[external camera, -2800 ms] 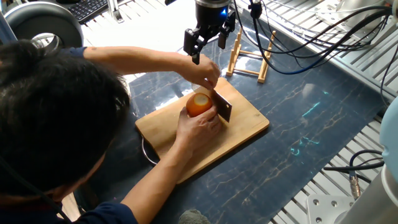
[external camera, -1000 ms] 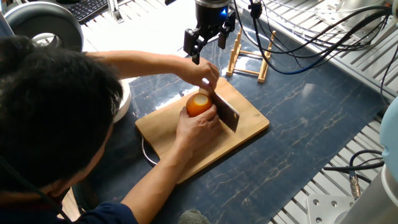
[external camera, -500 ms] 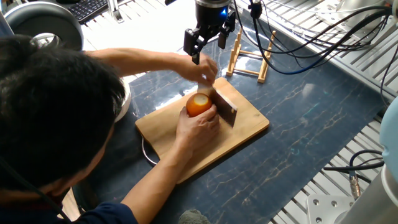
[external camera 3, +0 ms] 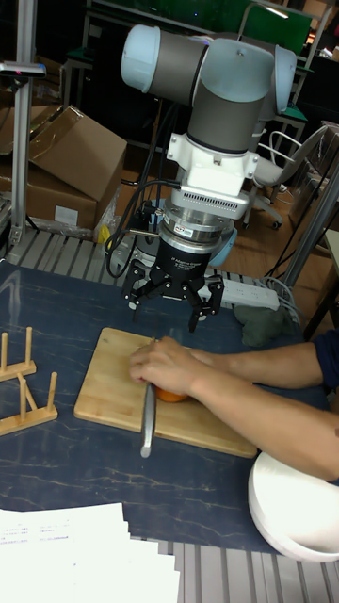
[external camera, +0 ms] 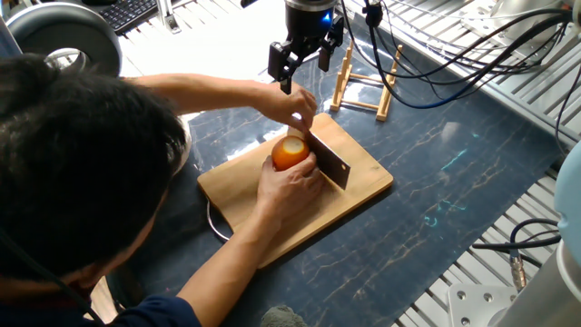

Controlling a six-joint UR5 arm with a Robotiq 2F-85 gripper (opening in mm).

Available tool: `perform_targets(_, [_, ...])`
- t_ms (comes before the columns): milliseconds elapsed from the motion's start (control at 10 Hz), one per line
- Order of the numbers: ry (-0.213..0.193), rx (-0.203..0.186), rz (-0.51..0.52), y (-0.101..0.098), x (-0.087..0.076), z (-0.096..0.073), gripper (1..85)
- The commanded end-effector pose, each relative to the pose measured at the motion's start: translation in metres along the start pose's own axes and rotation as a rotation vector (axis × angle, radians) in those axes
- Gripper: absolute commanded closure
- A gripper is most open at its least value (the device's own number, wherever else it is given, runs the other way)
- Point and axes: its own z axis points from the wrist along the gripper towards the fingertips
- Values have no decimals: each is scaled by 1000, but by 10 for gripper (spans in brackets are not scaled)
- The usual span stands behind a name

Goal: Chop the orange

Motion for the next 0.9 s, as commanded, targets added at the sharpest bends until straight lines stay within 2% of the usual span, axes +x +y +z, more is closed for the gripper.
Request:
perform_targets(0, [-19,61,-95,-13,-6,-1,843])
perform_targets(300, [-16,65,-87,-5,-7,-2,843])
perform_targets(800, [-13,77,-76,-6,-6,-2,843])
